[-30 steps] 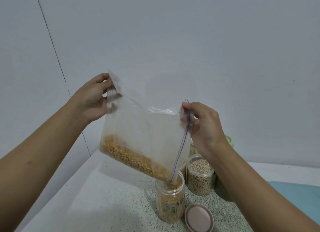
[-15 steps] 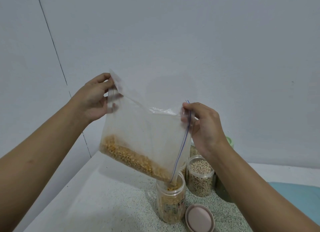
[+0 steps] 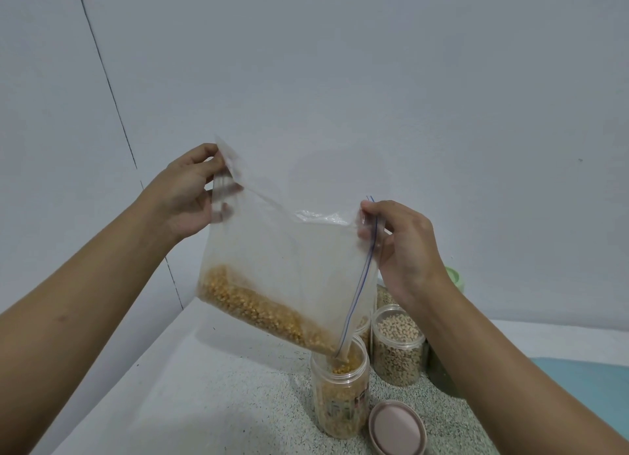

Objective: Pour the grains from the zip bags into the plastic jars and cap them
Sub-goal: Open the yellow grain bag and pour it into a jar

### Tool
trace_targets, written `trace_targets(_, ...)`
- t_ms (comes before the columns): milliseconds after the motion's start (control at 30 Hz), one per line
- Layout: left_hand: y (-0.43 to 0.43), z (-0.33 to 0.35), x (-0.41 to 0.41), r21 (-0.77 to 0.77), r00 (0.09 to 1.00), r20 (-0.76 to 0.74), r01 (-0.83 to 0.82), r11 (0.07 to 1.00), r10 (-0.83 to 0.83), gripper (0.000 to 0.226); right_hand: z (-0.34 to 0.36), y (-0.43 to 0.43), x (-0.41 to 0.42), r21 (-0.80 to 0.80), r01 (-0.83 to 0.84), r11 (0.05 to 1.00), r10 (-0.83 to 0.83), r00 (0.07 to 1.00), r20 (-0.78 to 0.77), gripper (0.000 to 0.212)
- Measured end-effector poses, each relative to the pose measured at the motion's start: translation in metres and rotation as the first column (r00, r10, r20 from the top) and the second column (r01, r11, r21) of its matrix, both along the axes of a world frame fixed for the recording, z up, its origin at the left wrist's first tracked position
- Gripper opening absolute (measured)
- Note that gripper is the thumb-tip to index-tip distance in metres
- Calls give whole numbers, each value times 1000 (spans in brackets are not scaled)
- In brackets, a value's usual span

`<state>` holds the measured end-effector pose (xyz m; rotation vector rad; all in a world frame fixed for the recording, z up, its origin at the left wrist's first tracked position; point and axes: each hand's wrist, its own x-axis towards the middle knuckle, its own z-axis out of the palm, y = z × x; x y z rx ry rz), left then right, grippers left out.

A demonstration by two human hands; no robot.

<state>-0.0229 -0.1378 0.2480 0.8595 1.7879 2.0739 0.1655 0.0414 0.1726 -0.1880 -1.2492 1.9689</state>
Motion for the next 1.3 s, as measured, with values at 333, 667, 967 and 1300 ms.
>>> trace_targets(333,-3,-3,-5,4,1000,11,-21,1000,21,21,-4,3,-2,-17,10,1000,-10,1000,12,13)
trace_targets(667,-1,-3,-6,-1,1000,2,-9,1000,9,15,-2,4,-2,-11,17,1000,-17,1000,7,15)
trace_targets(967,3,-2,-4,1,1000,-1,7,1000,-7,20,-2,5,0,-10,25,1000,-25,1000,8,12)
trace_targets(1300,2,-4,-5,-1,1000,9,2,1000,-2,19,-2,4,0,-16,17,1000,-17,1000,8,15)
